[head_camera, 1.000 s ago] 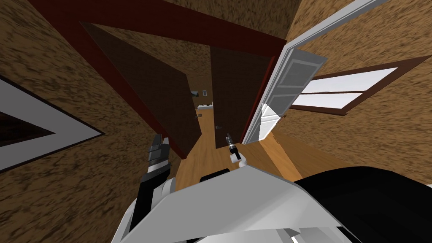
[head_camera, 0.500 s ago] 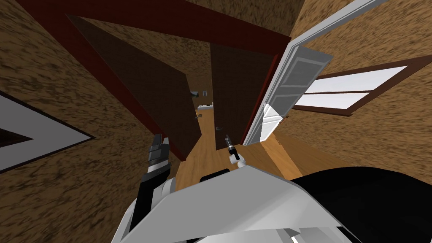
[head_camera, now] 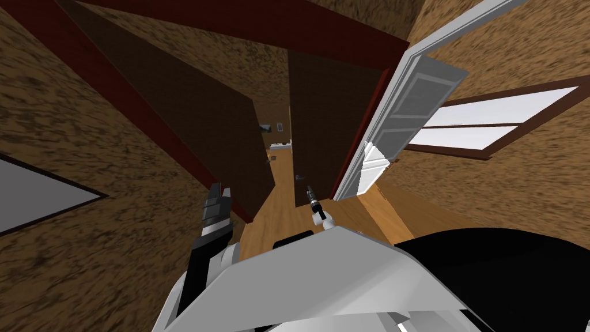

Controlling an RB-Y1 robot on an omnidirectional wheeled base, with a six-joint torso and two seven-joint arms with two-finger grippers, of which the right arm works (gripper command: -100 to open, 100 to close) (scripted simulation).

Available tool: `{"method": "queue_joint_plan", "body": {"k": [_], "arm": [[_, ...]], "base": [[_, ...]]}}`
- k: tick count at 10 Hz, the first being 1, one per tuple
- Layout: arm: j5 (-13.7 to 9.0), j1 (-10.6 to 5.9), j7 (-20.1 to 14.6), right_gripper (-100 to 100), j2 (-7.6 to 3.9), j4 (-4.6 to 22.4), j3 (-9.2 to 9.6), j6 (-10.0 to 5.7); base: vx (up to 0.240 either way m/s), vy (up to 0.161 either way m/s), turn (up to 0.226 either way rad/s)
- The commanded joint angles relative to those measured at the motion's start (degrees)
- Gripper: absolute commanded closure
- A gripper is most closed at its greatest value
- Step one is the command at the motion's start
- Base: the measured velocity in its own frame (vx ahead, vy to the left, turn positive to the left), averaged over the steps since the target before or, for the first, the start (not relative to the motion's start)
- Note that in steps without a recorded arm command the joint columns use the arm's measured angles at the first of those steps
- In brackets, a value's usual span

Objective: Push the door open

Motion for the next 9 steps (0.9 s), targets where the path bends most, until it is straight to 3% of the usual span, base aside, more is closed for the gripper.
{"method": "queue_joint_plan", "body": {"k": [1, 5, 7, 9], "arm": [[0.1, -0.78, 0.1, -100, 0.25, 1.8, -0.15, -0.04], [0.2, -3.22, 0.5, -100, 1.09, 7.9, -0.62, -0.87], [-0.1, -4.02, 0.5, -100, -0.16, 9.6, -0.95, -2.19], [-0.2, -3.95, 0.6, -100, -0.53, 9.7, -1.06, -2.29]], "base": [[0.096, -0.009, 0.002], [0.122, -0.015, 0.003], [0.098, 0.002, 0.017], [0.178, 0.002, 0.023]]}}
